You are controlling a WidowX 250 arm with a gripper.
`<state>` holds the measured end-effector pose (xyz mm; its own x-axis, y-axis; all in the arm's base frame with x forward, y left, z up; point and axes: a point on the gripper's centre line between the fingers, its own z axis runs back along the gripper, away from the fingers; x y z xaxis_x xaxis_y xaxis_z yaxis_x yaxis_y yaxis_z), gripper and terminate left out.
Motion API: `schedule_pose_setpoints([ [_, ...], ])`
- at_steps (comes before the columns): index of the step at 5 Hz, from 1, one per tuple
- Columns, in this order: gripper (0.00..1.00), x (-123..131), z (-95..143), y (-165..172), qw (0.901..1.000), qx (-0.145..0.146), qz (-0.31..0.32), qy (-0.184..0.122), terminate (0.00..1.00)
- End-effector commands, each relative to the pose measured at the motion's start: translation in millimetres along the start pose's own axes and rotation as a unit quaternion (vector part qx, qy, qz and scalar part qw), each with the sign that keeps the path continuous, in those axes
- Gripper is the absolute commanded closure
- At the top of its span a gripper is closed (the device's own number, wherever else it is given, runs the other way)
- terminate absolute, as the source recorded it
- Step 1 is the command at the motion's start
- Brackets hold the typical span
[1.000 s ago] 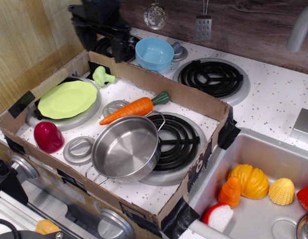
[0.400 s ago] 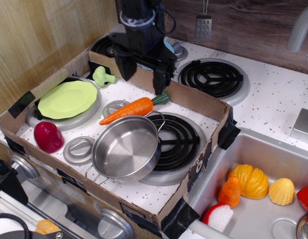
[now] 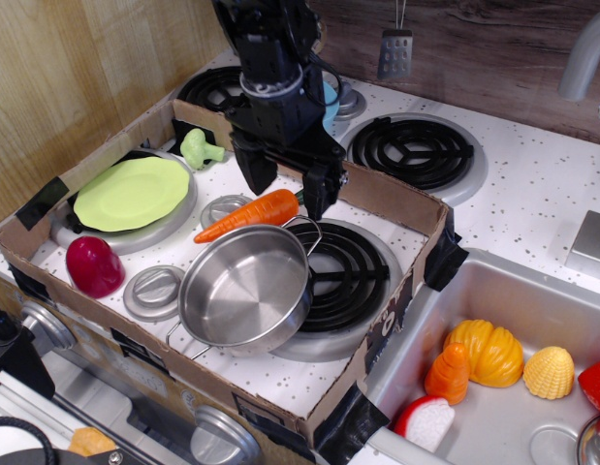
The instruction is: Put carrot on plate
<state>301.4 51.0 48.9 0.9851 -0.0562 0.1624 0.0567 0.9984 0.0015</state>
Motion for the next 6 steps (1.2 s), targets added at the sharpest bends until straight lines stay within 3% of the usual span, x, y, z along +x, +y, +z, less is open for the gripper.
schedule_pose_setpoints([
  [1,0.0,12.4,1.8,13.8,0.9995,0.002,-0.023,-0.02,0.0],
  [3,0.0,4.6,-22.3,17.0,0.9997,-0.024,-0.006,-0.007,0.0],
  [4,0.0,2.1,-30.9,20.8,0.9993,-0.032,-0.002,0.018,0.0],
  [5,0.0,1.5,-31.6,19.8,0.9993,-0.028,0.013,0.021,0.0],
  [6,1.0,3.7,-23.5,19.7,0.9998,-0.001,0.01,0.018,0.0],
])
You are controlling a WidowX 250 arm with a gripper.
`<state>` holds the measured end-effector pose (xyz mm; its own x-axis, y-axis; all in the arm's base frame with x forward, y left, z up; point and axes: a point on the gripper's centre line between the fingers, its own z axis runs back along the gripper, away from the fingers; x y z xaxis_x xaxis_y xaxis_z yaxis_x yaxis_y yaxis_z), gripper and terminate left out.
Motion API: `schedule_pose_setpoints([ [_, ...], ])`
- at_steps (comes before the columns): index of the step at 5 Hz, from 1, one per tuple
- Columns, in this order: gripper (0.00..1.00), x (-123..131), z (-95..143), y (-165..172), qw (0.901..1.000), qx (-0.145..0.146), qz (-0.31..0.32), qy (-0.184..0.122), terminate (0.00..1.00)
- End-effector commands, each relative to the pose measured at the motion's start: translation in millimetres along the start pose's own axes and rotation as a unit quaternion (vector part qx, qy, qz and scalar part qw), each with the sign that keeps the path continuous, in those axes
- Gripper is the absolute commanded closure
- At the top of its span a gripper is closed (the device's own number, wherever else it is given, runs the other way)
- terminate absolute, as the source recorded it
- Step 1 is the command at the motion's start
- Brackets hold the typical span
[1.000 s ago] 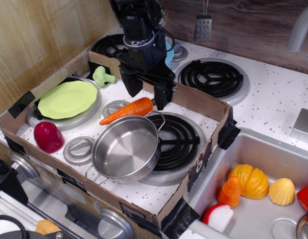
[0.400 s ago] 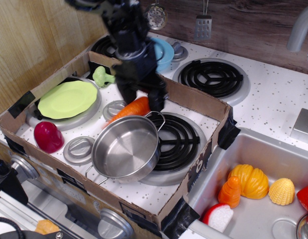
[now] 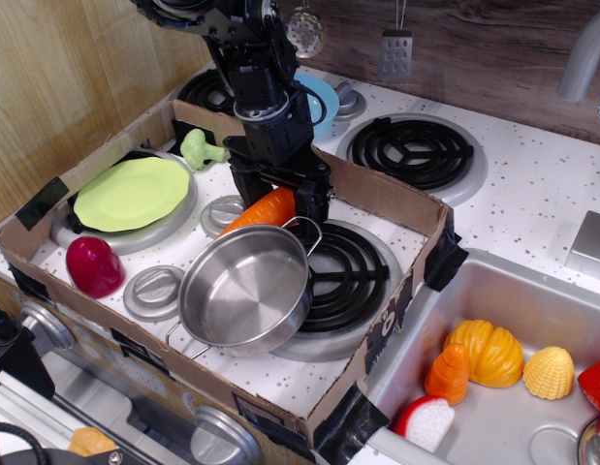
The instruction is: Put carrot on plate
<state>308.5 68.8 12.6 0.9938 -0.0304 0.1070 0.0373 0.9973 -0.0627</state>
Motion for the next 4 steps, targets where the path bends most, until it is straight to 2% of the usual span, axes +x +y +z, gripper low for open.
schedule_pose_setpoints([
  [1,1.0,4.0,35.3,6.6,0.9966,0.073,-0.014,-0.035,0.0],
  [2,1.0,5.5,56.4,26.4,0.992,0.119,-0.015,-0.041,0.0],
  [3,1.0,7.5,75.2,49.8,0.9801,0.183,-0.041,-0.064,0.0],
  [4,1.0,4.2,84.7,73.2,0.9668,0.236,-0.042,-0.09,0.0],
])
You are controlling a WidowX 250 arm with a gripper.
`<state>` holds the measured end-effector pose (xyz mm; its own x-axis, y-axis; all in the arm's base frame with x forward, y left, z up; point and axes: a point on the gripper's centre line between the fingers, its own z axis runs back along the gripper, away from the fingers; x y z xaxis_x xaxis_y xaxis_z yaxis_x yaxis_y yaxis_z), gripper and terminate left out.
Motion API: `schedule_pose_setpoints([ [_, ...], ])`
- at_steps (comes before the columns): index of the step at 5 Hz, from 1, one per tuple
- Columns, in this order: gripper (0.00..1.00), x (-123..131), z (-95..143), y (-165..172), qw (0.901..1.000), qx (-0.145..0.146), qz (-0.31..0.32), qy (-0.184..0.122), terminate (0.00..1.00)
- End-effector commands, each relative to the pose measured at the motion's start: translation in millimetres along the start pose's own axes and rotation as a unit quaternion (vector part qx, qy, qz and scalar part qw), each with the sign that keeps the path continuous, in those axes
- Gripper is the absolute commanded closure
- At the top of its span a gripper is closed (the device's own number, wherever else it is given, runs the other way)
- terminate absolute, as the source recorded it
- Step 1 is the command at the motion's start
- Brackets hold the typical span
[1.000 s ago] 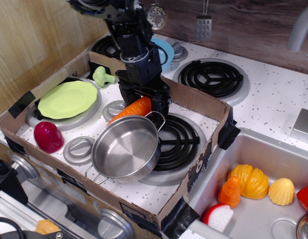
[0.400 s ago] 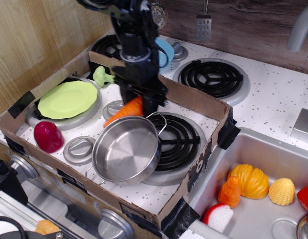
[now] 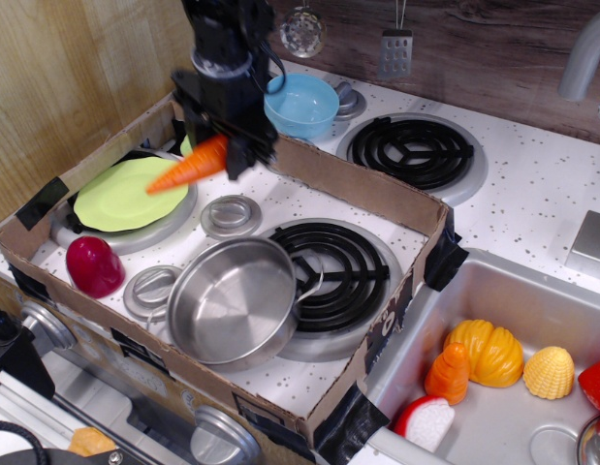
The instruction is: Put carrot on plate
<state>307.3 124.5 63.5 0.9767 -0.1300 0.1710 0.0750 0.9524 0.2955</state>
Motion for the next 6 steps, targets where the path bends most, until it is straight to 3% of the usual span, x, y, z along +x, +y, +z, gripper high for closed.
schedule_pose_setpoints([
  [1,1.0,-7.2,18.0,49.6,0.9941,0.091,0.02,-0.055,0.0],
  [2,1.0,-19.5,13.9,61.0,0.9927,0.093,0.039,-0.065,0.0],
  [3,1.0,-23.1,8.3,64.3,0.9935,0.077,0.061,-0.057,0.0],
  [4,0.0,-25.9,6.3,60.6,0.9931,0.069,0.08,-0.051,0.0],
  [5,0.0,-19.6,14.6,64.0,0.9953,0.062,0.062,-0.041,0.0],
  [6,0.0,5.7,34.7,63.2,0.995,0.072,0.056,-0.041,0.0],
])
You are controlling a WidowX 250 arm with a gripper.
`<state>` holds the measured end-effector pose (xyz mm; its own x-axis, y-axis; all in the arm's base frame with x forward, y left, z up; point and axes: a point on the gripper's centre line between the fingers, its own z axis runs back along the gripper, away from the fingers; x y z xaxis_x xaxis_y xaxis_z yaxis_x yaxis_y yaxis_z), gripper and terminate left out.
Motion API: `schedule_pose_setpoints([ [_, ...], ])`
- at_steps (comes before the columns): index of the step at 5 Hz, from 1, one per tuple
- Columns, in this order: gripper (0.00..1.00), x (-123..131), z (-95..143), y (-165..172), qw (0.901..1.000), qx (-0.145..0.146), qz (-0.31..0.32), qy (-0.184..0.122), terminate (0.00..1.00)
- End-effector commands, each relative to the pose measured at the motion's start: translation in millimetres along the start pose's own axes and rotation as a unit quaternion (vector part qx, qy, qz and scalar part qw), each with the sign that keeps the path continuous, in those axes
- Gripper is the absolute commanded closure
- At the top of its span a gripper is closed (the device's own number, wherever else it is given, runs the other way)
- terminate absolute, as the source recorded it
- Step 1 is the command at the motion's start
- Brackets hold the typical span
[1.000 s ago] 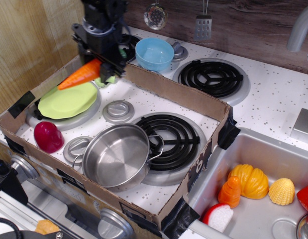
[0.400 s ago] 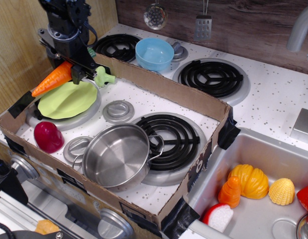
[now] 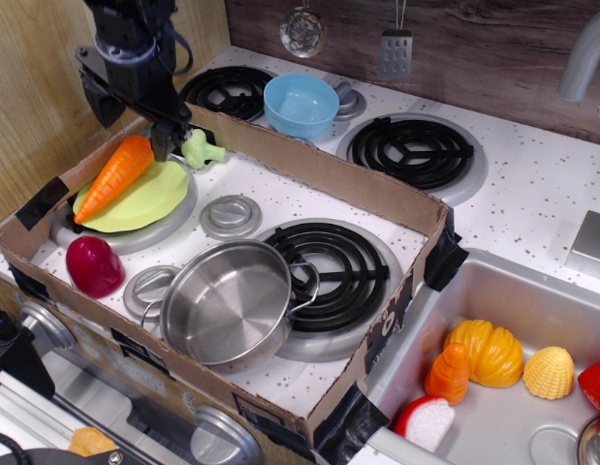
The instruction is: Put carrot on plate
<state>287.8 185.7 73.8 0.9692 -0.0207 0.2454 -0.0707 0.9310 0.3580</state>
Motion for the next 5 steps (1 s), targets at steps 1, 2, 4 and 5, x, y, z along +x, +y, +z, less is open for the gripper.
schedule_pose_setpoints([
  [1,0.0,51.5,71.7,-1.2,0.9924,0.106,-0.046,-0.042,0.0],
  [2,0.0,52.9,99.4,-5.8,0.9892,0.138,-0.043,-0.024,0.0],
  [4,0.0,48.6,113.8,-17.4,0.9972,0.07,0.022,-0.013,0.0],
  [5,0.0,48.6,113.8,-17.4,0.9972,0.07,0.022,-0.013,0.0],
])
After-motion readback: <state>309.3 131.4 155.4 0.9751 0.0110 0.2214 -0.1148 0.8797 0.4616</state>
